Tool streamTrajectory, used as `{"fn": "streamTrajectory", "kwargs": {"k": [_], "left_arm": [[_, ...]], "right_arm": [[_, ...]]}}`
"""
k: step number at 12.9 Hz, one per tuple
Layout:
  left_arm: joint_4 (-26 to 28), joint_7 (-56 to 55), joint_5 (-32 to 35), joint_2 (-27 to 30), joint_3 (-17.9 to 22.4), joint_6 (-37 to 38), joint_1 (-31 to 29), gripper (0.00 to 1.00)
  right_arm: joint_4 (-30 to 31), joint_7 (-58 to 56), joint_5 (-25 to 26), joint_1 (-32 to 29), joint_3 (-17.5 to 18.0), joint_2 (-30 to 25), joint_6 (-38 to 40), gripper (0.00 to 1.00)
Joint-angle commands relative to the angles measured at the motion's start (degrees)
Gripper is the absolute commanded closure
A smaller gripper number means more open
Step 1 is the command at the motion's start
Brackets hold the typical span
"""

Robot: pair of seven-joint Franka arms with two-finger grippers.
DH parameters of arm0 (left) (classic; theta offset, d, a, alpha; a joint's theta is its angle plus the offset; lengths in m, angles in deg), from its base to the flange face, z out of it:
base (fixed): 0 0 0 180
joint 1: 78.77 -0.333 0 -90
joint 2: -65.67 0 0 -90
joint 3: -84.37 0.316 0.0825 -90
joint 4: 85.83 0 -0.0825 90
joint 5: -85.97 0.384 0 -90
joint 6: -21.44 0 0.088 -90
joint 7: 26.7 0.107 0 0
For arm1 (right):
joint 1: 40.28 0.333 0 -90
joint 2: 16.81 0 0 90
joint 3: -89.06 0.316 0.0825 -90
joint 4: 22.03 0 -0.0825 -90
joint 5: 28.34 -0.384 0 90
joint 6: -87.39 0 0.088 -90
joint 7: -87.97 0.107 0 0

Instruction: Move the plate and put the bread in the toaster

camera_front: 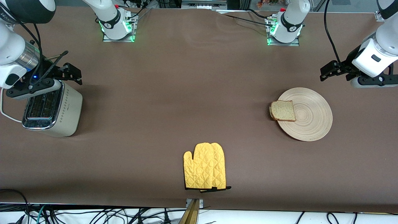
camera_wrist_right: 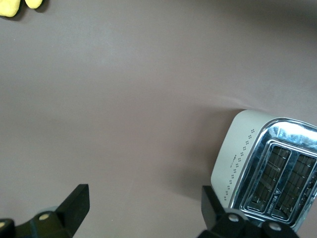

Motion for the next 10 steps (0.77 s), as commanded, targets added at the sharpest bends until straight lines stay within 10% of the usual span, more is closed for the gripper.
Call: {"fn": "streamTrajectory", "kwargs": {"k": [1, 10], "left_arm": [[-1.09, -0.69, 1.37, -0.06, 0.05, 1.17, 0.38, 0.00], [-1.09, -0.69, 1.37, -0.06, 0.14, 1.17, 0.38, 0.00]], "right_arm": [[-1.49, 0.53, -0.29, 0.05, 0.12, 0.40, 1.61, 0.00], [-2.10, -0.17, 0.24, 0.75, 0.04, 0.83, 2.23, 0.00]]}}
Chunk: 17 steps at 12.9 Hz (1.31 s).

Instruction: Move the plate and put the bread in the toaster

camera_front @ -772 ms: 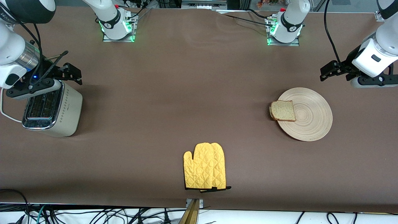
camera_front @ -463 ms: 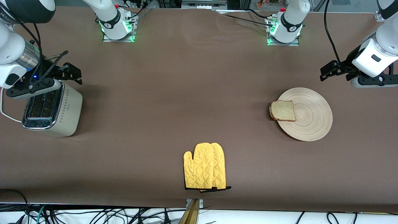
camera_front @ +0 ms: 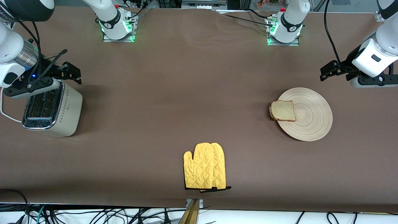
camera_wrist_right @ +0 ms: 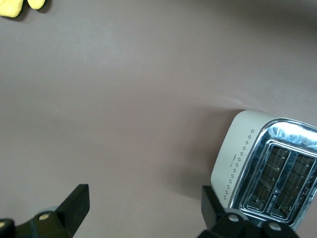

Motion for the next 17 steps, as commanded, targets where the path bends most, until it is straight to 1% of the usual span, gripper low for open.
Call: {"fn": "streamTrajectory", "kwargs": {"k": [1, 4, 6, 17], "left_arm": [[-1.06, -0.69, 1.37, -0.06, 0.14, 1.12, 0.38, 0.00], [-1.06, -0.69, 1.37, -0.06, 0.14, 1.12, 0.38, 0.00], [-1.06, -0.69, 1.37, -0.06, 0.14, 1.12, 0.38, 0.00], [-1.06, -0.69, 1.29, -0.14, 0.23, 1.12, 0.38, 0.00]], "right_arm": [[-1.30, 0.20, 0.15, 0.43, 0.09, 0.60, 1.35, 0.00], [-1.12, 0.65, 0.06, 0.52, 0.01, 0.60, 2.49, 0.00], [-0.95, 3.10, 0.06, 0.52, 0.09, 0.51, 2.67, 0.00], [-0.59, 3.20, -0.29, 0.43, 0.01, 0.60, 2.58, 0.00]]}}
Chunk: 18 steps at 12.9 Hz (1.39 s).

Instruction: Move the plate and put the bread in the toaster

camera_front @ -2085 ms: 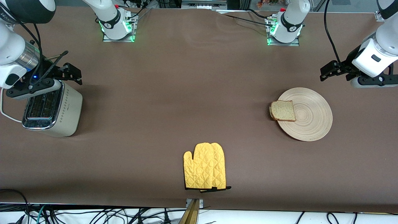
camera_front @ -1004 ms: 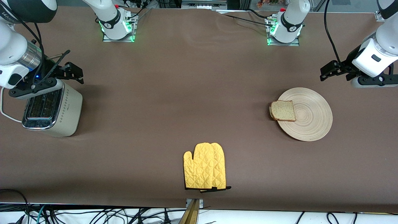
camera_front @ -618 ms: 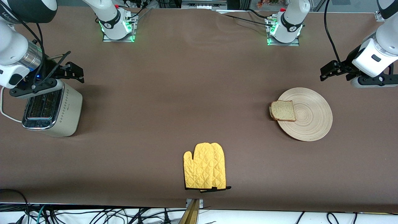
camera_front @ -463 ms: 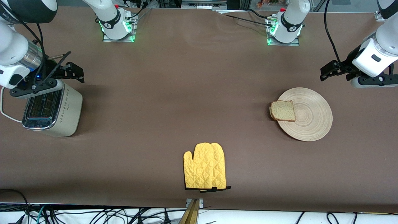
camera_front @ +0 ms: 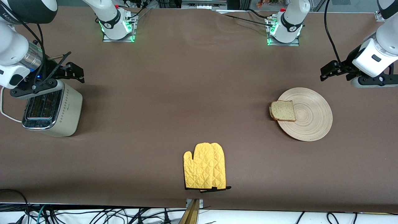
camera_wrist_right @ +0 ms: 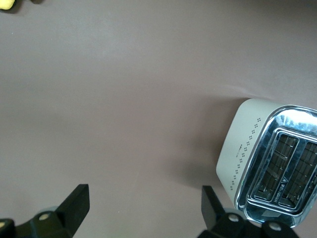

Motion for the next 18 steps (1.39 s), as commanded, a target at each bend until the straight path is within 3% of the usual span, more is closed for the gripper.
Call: {"fn": "streamTrajectory", "kwargs": {"k": [1, 8, 11, 18], "left_arm": [[-1.05, -0.69, 1.28, -0.06, 0.18, 1.11, 0.38, 0.00], [-2.28, 0.09, 0.14, -2.69, 0.80, 2.26, -3.92, 0.00], [-3.33, 5.25, -4.31, -6.81, 0.80, 2.43, -12.68, 0.00], [-7.11, 34.96, -19.79, -26.75, 0.80, 1.99, -31.50, 0.00]], "right_arm": [[-0.60, 0.90, -0.29, 0.09, 0.00, 0.18, 0.76, 0.00], [-0.33, 0.90, -0.37, 0.09, 0.00, 0.18, 0.76, 0.00], [-0.25, 0.90, -0.29, 0.09, 0.00, 0.18, 0.76, 0.00], [0.19, 0.90, -0.29, 0.09, 0.00, 0.27, 0.68, 0.00]]}}
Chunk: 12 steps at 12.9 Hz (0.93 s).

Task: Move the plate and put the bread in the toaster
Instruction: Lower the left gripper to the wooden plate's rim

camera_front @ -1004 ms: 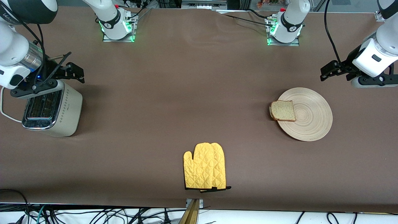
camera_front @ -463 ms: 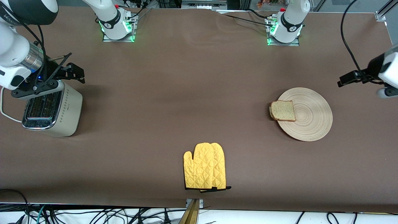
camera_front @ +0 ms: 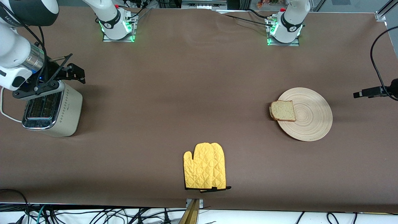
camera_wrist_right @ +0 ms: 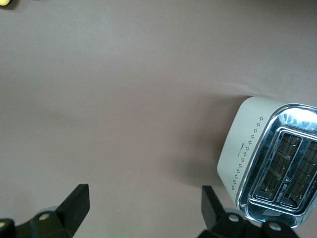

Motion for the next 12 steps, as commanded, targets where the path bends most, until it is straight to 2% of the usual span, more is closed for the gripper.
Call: {"fn": "streamTrajectory", "kwargs": {"k": [1, 5, 10, 12], "left_arm": [[-3.27, 8.46, -4.85, -8.50, -0.75, 1.31, -5.06, 0.00], [-5.29, 22.70, -13.81, -19.94, -0.75, -1.15, -9.21, 0.00], [-5.29, 30.11, -21.62, -26.45, -0.75, -3.96, -9.21, 0.01], [-5.29, 30.20, -22.09, -27.34, -0.84, -3.88, -9.21, 0.22]], "right_arm": [[0.05, 0.87, -0.28, 0.09, 0.00, -0.25, 0.59, 0.00], [0.31, 0.87, -0.28, 0.09, 0.00, -0.25, 0.32, 0.00], [0.49, 0.87, -0.37, 0.09, -0.09, -0.25, 0.32, 0.00], [0.93, 0.87, -0.37, 0.09, -0.09, -0.25, -0.11, 0.00]]}}
